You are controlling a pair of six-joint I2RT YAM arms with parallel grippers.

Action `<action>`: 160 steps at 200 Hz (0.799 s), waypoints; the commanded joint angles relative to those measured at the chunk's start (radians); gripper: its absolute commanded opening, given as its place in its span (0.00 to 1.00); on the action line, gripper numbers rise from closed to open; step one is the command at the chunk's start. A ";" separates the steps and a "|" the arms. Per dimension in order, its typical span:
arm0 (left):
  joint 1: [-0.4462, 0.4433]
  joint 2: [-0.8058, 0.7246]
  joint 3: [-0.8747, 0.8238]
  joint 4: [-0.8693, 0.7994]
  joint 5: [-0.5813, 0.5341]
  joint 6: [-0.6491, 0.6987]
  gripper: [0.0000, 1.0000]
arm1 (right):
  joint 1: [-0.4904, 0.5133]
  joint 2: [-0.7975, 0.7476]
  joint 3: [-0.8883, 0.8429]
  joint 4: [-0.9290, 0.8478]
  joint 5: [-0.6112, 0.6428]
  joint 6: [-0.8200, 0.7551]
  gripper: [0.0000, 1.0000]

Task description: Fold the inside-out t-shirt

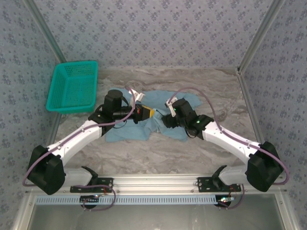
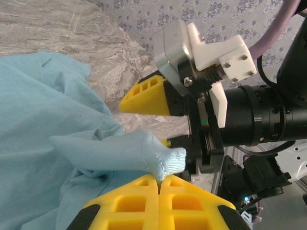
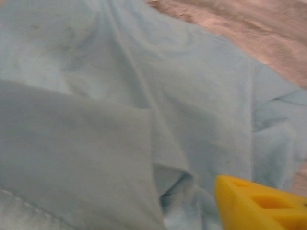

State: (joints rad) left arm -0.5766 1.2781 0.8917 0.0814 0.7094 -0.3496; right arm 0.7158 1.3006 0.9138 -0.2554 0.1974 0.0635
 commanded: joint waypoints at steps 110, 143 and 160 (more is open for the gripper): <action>-0.005 0.010 0.034 -0.048 -0.130 0.045 0.00 | -0.194 -0.156 0.056 -0.208 -0.085 0.080 0.09; -0.006 0.009 0.037 -0.038 -0.096 0.050 0.00 | -0.206 -0.126 -0.028 -0.044 -0.406 0.107 0.36; -0.006 0.010 0.040 -0.040 -0.093 0.050 0.00 | -0.206 -0.093 -0.054 0.013 -0.445 0.124 0.46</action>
State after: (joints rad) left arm -0.5766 1.2816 0.8940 0.0284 0.5873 -0.3225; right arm 0.5148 1.1671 0.8993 -0.3412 -0.0429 0.1493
